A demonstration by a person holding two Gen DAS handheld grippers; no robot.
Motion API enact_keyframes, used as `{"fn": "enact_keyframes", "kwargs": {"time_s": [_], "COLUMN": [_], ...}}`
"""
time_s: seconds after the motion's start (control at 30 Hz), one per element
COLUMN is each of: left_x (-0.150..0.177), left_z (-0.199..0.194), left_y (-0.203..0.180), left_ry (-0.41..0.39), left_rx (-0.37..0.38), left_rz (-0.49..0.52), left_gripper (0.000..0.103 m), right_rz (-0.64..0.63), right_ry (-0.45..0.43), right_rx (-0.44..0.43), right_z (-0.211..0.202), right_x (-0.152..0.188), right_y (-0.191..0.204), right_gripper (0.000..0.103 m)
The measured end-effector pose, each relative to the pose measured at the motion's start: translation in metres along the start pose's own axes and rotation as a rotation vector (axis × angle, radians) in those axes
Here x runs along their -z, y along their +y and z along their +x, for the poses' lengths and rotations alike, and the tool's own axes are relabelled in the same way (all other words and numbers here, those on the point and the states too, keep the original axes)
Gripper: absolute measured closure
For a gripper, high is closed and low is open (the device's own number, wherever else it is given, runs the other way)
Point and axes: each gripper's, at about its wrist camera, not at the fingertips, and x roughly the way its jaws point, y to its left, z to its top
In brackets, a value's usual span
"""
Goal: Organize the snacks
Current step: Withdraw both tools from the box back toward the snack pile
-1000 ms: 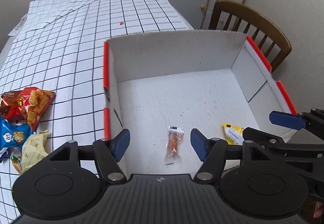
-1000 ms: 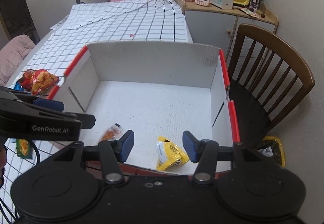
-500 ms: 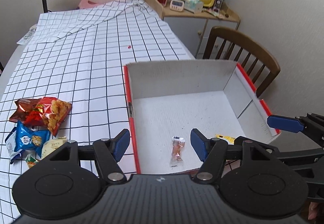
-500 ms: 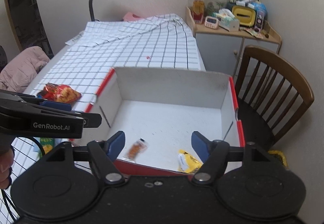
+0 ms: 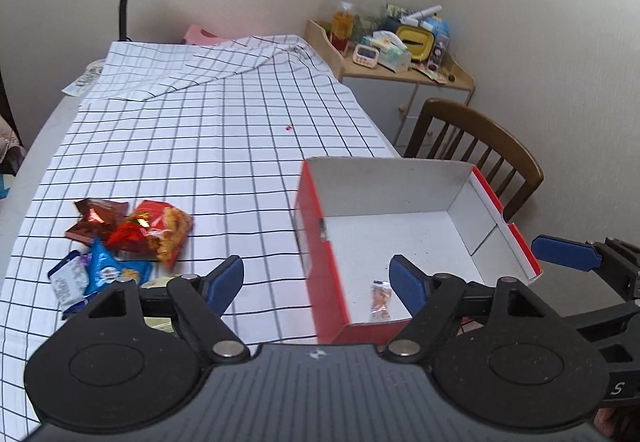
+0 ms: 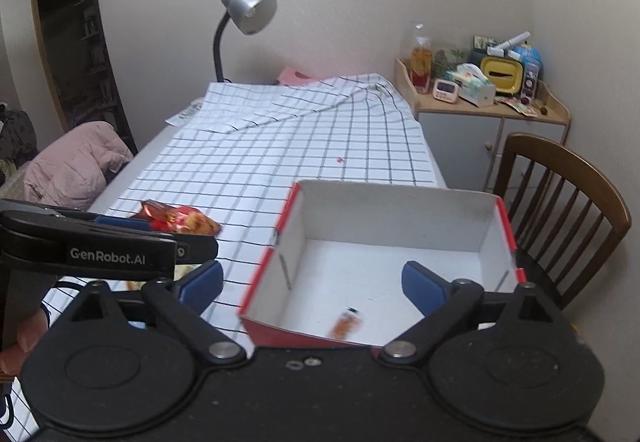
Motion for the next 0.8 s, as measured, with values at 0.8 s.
{"fn": "enact_keyframes", "kwargs": {"time_s": [0.8], "left_x": [0.043], "left_z": [-0.036], "left_y": [0.134], "left_ry": [-0.023], "left_rx": [-0.082], "left_rz": [0.007], "left_gripper": [0.000], "right_rz": [-0.024], "right_ry": [0.022], "right_rx": [-0.064], "right_z": [0.033], "right_x": [0.040], "right_y": [0.123], "right_gripper": [0.001]}}
